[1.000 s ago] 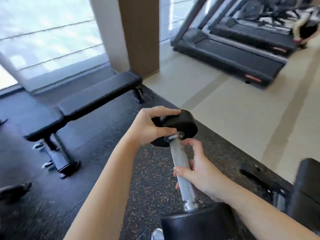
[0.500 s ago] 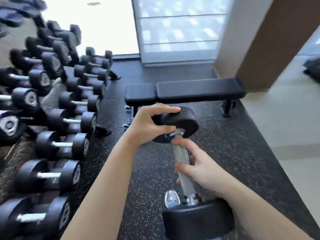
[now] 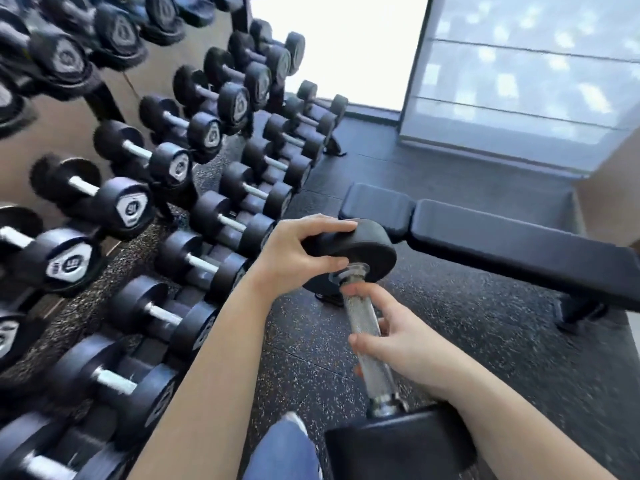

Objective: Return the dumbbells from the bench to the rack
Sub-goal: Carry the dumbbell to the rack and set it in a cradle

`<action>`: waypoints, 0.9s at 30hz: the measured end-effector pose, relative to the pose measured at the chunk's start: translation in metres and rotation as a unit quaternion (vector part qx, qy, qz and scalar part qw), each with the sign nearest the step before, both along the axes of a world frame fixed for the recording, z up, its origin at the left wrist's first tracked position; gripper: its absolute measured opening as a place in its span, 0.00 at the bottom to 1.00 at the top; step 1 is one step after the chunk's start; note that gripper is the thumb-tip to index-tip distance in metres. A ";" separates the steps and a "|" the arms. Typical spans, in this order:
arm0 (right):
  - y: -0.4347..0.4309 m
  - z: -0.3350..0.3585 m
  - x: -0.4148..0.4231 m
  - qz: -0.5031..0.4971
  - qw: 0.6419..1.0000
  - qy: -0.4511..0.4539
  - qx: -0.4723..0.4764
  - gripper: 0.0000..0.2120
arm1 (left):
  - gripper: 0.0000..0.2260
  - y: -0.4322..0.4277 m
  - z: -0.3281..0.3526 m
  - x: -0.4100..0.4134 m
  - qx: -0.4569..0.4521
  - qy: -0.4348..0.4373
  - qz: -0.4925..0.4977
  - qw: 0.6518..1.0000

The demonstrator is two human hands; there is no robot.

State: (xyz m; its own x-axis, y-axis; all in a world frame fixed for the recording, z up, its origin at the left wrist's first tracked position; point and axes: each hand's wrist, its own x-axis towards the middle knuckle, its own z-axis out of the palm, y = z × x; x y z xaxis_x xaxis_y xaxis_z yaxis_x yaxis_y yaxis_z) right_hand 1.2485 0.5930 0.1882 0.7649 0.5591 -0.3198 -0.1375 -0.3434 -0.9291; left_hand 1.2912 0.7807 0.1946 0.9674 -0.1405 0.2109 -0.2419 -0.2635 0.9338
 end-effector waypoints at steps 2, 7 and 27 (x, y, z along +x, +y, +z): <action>0.018 -0.002 0.026 0.012 1.000 0.009 -0.003 0.24 | 0.21 0.018 -0.003 0.023 -0.005 0.008 0.015 1.000; 0.071 -0.002 0.094 0.022 1.000 0.005 -0.012 0.26 | 0.21 0.072 -0.004 0.086 -0.013 -0.003 0.024 1.000; 0.245 0.007 0.380 -0.044 0.999 0.005 -0.011 0.26 | 0.20 0.238 0.014 0.394 0.010 -0.005 -0.028 1.000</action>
State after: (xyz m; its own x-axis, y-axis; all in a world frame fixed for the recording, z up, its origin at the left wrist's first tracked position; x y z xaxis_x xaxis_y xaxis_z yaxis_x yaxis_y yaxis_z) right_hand 1.6282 0.8379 0.1947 0.8076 0.4823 -0.3394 -0.1774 -0.3502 -0.9197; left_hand 1.6854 1.0182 0.2081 0.9556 -0.1987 0.2175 -0.2665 -0.2685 0.9257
